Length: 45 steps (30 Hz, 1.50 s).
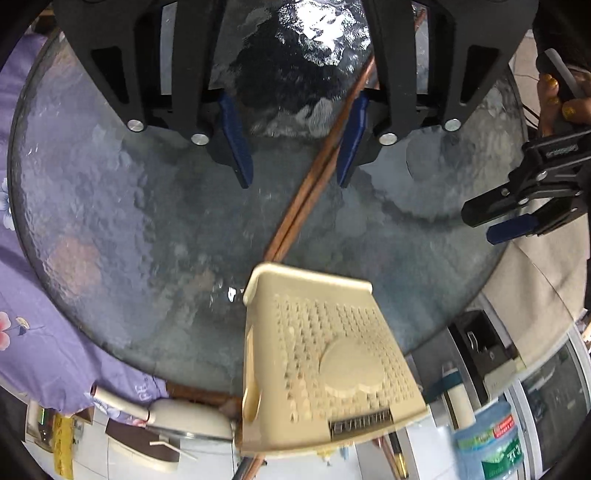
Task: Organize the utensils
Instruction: 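Move the left tool to the metal spoons while the right tool reaches the brown chopsticks, then grasp a clear plastic spoon with the left tool while the right tool grasps a brown chopstick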
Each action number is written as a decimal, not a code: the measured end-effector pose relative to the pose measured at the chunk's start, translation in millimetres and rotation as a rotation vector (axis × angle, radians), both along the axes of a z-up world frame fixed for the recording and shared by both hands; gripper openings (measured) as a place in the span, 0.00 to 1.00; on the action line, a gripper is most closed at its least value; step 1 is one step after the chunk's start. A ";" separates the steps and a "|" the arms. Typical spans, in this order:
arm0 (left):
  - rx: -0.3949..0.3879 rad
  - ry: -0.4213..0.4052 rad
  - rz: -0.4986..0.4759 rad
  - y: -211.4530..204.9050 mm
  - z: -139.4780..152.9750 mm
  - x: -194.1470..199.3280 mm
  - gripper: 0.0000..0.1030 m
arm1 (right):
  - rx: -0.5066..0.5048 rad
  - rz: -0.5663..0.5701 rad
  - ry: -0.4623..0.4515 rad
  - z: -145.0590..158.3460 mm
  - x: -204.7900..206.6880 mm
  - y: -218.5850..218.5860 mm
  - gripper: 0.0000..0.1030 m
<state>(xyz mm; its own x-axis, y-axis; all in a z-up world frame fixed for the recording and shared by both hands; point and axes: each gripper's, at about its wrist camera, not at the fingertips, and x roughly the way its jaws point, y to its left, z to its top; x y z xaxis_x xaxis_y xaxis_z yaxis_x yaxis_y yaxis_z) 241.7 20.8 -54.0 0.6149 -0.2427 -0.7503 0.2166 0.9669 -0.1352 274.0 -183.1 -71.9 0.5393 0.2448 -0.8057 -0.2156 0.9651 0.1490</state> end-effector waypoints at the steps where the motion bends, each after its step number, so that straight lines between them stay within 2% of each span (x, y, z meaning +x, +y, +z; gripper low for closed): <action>1: 0.006 0.002 -0.006 -1.8 -2.2 -1.7 0.74 | 0.001 -0.001 0.010 -3.3 -1.0 1.5 0.42; 14: 0.040 0.038 -0.074 -13.4 -20.8 -19.9 0.73 | -0.097 0.017 0.024 -12.0 -6.3 22.7 0.37; 24: 0.055 0.055 -0.106 -21.2 -26.3 -25.4 0.70 | -0.133 0.018 0.047 -12.2 -5.2 8.6 0.36; 31: 0.065 0.071 -0.130 -31.3 -29.6 -28.1 0.61 | -0.065 -0.027 0.078 -13.6 6.5 -0.6 0.36; 35: 0.074 0.083 -0.138 -35.7 -31.4 -25.3 0.56 | -0.066 -0.036 0.077 -13.4 9.8 0.8 0.34; 39: 0.075 0.086 -0.149 -43.1 -31.6 -23.9 0.55 | -0.068 -0.040 0.074 -12.9 10.3 2.6 0.33; 45: 0.118 0.073 -0.171 -55.4 -32.4 -29.2 0.54 | -0.069 -0.032 0.072 -12.7 11.4 1.4 0.33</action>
